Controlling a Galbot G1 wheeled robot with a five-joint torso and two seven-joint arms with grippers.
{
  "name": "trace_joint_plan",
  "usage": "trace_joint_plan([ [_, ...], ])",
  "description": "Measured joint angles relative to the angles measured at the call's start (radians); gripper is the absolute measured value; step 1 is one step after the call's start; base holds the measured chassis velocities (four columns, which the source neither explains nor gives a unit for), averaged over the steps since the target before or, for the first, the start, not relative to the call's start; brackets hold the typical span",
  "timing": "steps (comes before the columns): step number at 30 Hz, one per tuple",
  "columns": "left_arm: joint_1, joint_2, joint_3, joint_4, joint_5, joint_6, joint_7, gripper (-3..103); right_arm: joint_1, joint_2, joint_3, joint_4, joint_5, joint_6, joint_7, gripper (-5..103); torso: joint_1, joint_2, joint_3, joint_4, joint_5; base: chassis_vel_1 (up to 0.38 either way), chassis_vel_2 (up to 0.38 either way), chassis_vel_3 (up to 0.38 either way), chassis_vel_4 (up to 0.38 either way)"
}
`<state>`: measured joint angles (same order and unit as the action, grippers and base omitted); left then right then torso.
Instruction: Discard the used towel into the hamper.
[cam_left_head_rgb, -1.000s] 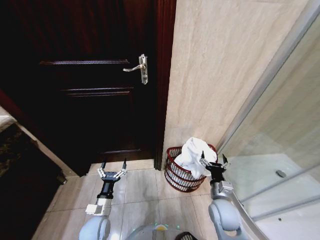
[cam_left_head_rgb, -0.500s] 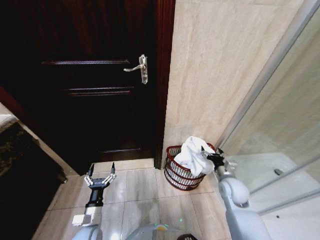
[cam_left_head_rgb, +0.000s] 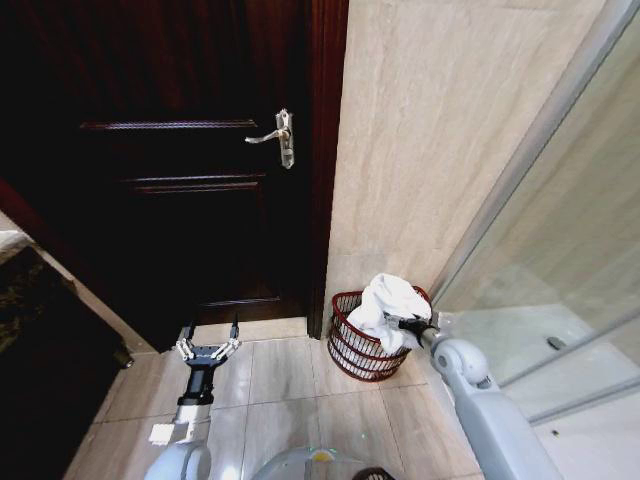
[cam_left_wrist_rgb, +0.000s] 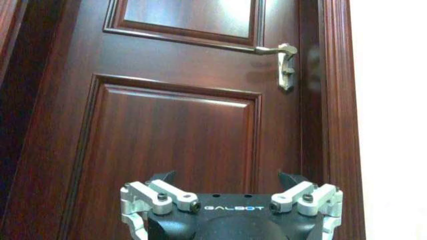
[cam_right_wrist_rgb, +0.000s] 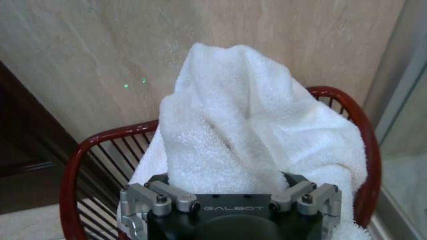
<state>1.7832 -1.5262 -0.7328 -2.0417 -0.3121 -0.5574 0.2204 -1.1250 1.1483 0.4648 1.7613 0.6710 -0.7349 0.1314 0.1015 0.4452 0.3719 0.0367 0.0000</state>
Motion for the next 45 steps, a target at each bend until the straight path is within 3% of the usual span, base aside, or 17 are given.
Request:
trace_joint_plan([
  [4, -0.002, 0.011, -0.006, 0.002, -0.012, 0.001, 0.001, 100, 0.030, -0.004, -0.026, -0.027, 0.027, 0.000, 0.015, 100, 0.000, 0.000, 0.000, -0.0001, -0.0001, 0.000, 0.000, 0.000, 0.000],
  [7, -0.011, 0.021, -0.012, -0.003, -0.018, 0.018, 0.001, 100, 0.098, -0.026, -0.093, -0.093, 0.131, 0.000, 0.083, 100, 0.000, 0.000, 0.000, 0.0000, -0.0001, 0.000, 0.000, 0.000, 0.000],
  [10, -0.014, 0.021, -0.012, -0.006, -0.018, 0.025, 0.002, 100, 0.120, -0.035, -0.116, -0.115, 0.171, 0.000, 0.109, 100, 0.000, 0.000, 0.000, 0.0000, 0.0000, 0.000, 0.000, 0.000, 0.000],
  [12, -0.023, 0.015, -0.011, -0.009, -0.013, 0.039, 0.002, 100, 0.160, -0.056, -0.160, -0.153, 0.259, 0.000, 0.163, 100, 0.000, 0.000, 0.000, 0.0001, -0.0001, 0.000, 0.000, 0.000, 0.000],
  [21, -0.035, -0.008, -0.004, -0.017, 0.014, 0.061, 0.001, 100, 0.203, -0.082, -0.243, -0.216, 0.389, 0.000, 0.276, 100, 0.000, 0.000, 0.000, 0.0003, 0.0000, 0.000, 0.000, 0.000, 0.000],
  [24, -0.040, -0.009, -0.004, -0.020, 0.016, 0.066, 0.000, 100, 0.196, -0.085, -0.244, -0.205, 0.391, 0.000, 0.290, 100, 0.000, 0.000, 0.000, 0.0003, 0.0001, 0.000, 0.000, 0.000, 0.000],
  [27, -0.046, -0.008, -0.003, -0.022, 0.017, 0.073, -0.001, 100, 0.180, -0.082, -0.223, -0.161, 0.334, -0.001, 0.305, 100, 0.000, 0.000, 0.000, 0.0002, 0.0007, 0.000, 0.000, 0.000, 0.000],
  [29, -0.052, -0.005, -0.001, -0.022, 0.017, 0.078, -0.002, 100, 0.135, -0.079, -0.169, -0.041, 0.296, -0.001, 0.349, 100, 0.000, 0.000, 0.000, 0.0000, 0.0001, 0.000, 0.000, 0.000, 0.000],
  [33, -0.060, -0.005, 0.005, -0.017, 0.022, 0.081, -0.002, 100, 0.085, -0.086, -0.128, 0.056, 0.254, 0.015, 0.350, 100, 0.000, 0.000, 0.000, -0.0006, -0.0001, 0.000, 0.000, 0.000, 0.000],
  [38, -0.065, -0.007, 0.012, -0.015, 0.034, 0.085, -0.003, 100, 0.098, -0.080, -0.128, 0.015, 0.231, 0.011, 0.308, 100, 0.000, 0.000, 0.000, -0.0003, 0.0004, 0.000, 0.000, 0.000, 0.000],
  [45, -0.070, -0.007, 0.013, -0.034, 0.036, 0.096, -0.005, 100, 0.173, -0.049, -0.161, -0.119, 0.301, 0.002, 0.250, 99, 0.000, 0.000, 0.000, 0.0000, -0.0001, 0.000, 0.000, 0.000, 0.000],
])
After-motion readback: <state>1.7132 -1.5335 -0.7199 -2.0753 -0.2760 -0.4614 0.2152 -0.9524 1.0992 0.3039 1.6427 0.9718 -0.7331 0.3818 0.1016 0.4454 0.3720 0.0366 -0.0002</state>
